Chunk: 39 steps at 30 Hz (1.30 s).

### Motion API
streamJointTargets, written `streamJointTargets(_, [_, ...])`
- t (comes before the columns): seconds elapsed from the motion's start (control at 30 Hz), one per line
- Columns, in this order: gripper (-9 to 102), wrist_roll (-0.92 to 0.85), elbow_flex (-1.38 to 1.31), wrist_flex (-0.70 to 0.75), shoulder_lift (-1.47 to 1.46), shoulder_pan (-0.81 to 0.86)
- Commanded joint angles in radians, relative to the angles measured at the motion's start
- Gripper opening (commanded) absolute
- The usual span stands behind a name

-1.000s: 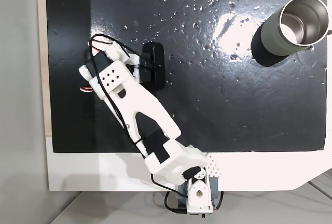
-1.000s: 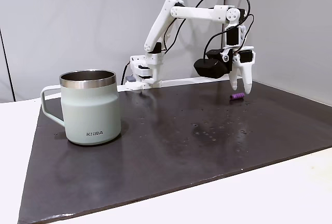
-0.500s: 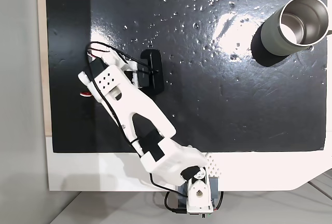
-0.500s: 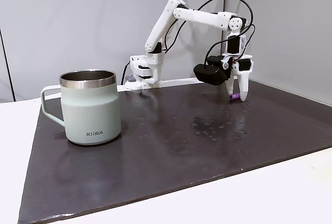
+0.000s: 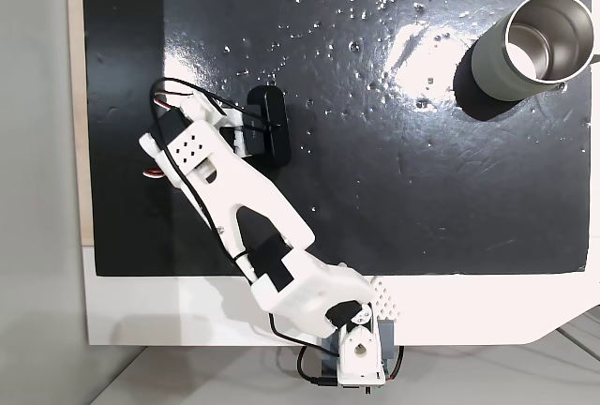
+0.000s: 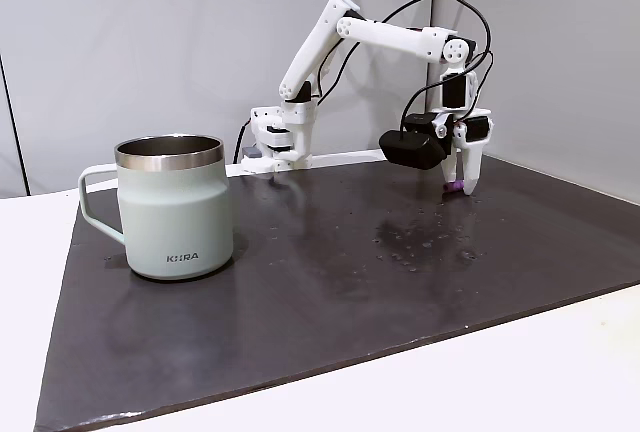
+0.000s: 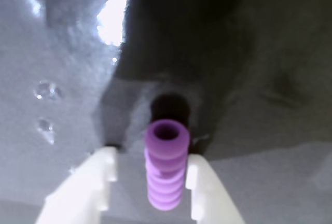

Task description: Grasp a pengrip and put it in the cup.

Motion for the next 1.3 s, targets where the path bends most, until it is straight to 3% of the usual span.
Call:
streamJointTargets(0.0, [8, -0.017, -0.011, -0.021, -0.011, -0.025])
streamJointTargets(0.13, [0, -0.020, -0.011, -0.023, -0.011, -0.025])
streamJointTargets(0.37, [0, -0.023, -0.009, 0.006, 0.025, -0.011])
streamJointTargets(0.57, [0, -0.117, -0.017, 0.118, 0.198, 0.110])
streamJointTargets(0.93, [0, -0.430, 0.006, 0.359, 0.549, 0.548])
streamJointTargets(1.27, [0, -0.787, -0.172, 0.456, 0.612, 0.986])
